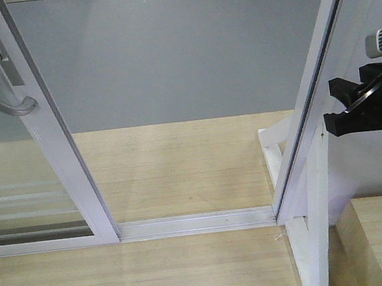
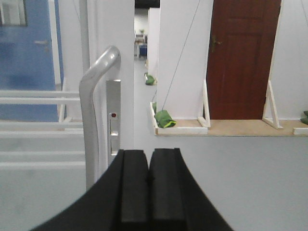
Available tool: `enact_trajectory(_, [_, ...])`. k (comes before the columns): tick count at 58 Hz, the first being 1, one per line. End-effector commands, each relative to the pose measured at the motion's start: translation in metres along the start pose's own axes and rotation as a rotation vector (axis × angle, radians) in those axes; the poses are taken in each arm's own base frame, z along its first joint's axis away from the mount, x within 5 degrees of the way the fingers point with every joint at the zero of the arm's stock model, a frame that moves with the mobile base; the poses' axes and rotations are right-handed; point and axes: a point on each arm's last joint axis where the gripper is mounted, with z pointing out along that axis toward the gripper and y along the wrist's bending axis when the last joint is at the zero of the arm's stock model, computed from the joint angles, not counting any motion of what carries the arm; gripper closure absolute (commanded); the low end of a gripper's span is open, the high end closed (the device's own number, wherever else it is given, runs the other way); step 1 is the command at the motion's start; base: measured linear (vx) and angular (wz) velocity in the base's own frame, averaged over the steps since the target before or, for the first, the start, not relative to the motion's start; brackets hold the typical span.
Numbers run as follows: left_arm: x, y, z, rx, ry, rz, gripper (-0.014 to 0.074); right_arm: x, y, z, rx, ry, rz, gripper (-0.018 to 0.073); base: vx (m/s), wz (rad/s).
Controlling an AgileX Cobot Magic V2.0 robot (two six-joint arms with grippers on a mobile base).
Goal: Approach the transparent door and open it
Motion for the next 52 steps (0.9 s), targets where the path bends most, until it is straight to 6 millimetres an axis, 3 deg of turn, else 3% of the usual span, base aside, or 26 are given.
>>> enact_trajectory(1, [-0.011,-0.001,-0.016,0.006,-0.127,0.053,0.0604,-0.016,-0.002,-0.007,-0.004,-0.105,-0.008,0.0216,0.0,0.0])
enact_trajectory(16, [0.026,0.001,-0.053,0.004,-0.191,0.065,0.0598,-0.016,-0.002,-0.007,-0.004,-0.105,-0.008,0.0216,0.0,0.0])
enact_trajectory(28, [0.073,0.002,-0.06,0.022,-0.206,-0.042,0.0599,-0.016,-0.002,-0.006,-0.003,-0.103,-0.008,0.0216,0.0,0.0])
enact_trajectory(52, [0.078,0.002,-0.06,0.029,-0.159,-0.091,0.0599,-0.016,-0.002,-0.006,-0.003,-0.102,-0.008,0.0216,0.0,0.0])
